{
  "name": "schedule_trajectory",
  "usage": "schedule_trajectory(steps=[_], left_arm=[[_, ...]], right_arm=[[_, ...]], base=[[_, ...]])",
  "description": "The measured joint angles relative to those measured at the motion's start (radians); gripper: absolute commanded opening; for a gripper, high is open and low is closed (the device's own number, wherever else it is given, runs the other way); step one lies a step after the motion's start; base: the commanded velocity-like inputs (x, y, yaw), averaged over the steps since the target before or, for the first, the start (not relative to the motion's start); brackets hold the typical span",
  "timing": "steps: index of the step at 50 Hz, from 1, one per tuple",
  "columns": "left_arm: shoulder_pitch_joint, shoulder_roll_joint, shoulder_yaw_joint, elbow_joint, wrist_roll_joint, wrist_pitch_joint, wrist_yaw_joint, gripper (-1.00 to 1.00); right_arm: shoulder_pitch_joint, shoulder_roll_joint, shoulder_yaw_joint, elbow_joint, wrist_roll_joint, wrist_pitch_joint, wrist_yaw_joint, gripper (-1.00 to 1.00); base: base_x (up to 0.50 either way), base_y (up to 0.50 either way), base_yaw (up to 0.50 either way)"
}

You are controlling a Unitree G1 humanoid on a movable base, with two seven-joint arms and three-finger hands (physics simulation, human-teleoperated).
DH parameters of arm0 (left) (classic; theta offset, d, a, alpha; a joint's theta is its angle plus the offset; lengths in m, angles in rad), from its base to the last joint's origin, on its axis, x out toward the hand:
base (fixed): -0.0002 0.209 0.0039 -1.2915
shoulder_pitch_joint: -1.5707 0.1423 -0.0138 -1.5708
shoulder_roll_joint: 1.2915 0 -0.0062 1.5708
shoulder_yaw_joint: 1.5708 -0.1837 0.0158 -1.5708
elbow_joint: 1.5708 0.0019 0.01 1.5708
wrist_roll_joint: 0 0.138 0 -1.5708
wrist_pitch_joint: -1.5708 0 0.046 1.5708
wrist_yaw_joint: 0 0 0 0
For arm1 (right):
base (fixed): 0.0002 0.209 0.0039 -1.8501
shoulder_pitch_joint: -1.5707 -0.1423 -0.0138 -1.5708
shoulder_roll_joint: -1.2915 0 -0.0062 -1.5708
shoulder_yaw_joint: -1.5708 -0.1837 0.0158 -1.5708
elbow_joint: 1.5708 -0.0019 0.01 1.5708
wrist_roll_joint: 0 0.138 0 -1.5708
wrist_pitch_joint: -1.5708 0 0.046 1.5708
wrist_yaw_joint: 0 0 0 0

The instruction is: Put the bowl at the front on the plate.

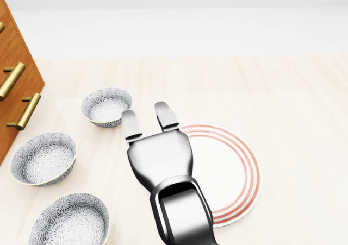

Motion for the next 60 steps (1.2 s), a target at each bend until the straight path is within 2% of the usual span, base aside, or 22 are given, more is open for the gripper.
schedule_trajectory(steps=[16, 29, 38, 60], left_arm=[[0.000, 0.001, 0.000, 0.003, -0.003, -0.001, -0.001, 1.00], [0.001, -0.001, 0.005, -0.004, -0.008, -0.001, -0.006, 1.00], [0.001, 0.000, 0.001, 0.001, -0.008, -0.002, -0.004, 1.00], [0.000, 0.002, -0.003, 0.010, -0.013, -0.013, 0.005, 1.00]], right_arm=[[-0.007, 0.046, 0.077, 0.048, 0.026, 0.000, 0.000, 1.00], [0.024, 0.056, 0.154, 0.066, 0.038, 0.000, 0.000, 1.00], [0.063, 0.048, 0.219, 0.057, 0.038, 0.000, 0.000, 1.00], [0.158, -0.023, 0.356, 0.014, 0.056, 0.000, -0.006, 1.00]], base=[[0.00, 0.00, 0.00], [0.00, 0.00, 0.00], [0.00, 0.00, 0.00], [0.00, 0.00, 0.00]])
